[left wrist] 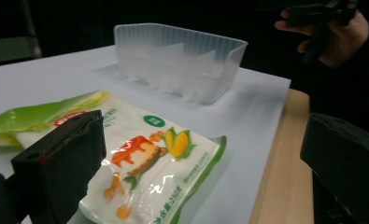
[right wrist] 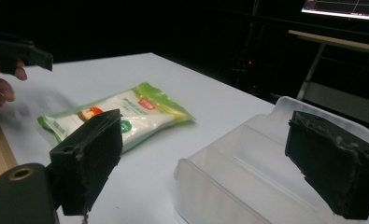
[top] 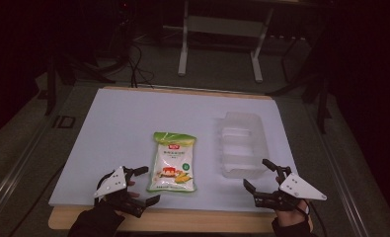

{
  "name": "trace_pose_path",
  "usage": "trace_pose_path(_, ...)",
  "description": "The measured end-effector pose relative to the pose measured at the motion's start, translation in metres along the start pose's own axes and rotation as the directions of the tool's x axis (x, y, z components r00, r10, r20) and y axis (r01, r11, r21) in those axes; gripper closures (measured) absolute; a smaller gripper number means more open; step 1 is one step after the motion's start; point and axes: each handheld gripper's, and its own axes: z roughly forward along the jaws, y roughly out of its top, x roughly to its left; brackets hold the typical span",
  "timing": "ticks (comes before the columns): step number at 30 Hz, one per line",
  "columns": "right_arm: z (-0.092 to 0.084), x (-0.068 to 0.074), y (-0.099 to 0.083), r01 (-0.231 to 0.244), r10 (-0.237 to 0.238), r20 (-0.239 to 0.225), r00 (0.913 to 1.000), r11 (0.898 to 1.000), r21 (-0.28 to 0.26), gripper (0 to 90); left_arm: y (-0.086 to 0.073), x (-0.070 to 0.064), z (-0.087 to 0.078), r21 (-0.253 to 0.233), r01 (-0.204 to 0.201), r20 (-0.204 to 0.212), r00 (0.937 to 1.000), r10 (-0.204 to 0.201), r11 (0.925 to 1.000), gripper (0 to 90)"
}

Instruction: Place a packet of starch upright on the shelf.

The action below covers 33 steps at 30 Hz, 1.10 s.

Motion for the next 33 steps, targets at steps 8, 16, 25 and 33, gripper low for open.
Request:
trace_pose_path(8, -0.001, 0.002, 0.004, 0.004, -0.004, 0.003, 1.0, 1.0, 0.011, 11.1, 0.004, 0.0, -0.001, 0.024, -0.004, 0.006, 1.0, 0.004, 0.9997, 0.7)
trace_pose_path(16, 0.0, 0.005, 0.007, 0.002, -0.001, -0.028, 0.9996, 1.0, 0.027, 10.8, 0.012, -0.003, -0.001, 0.068, 0.011, 0.01, 0.9999, -0.012, 0.9976, 0.7)
trace_pose_path(25, 0.004, 0.012, 0.011, -0.043, 0.044, -0.067, 0.9967, 0.999, 0.02, 10.2, 0.036, -0.002, -0.001, 0.12, -0.007, 0.052, 0.9986, 0.0, 0.9927, 0.7)
trace_pose_path(33, 0.0, 0.014, 0.02, -0.029, 0.029, -0.099, 0.9947, 1.0, -0.001, 10.2, 0.061, 0.004, 0.008, 0.112, -0.04, 0.031, 0.9988, 0.037, 0.9929, 0.7)
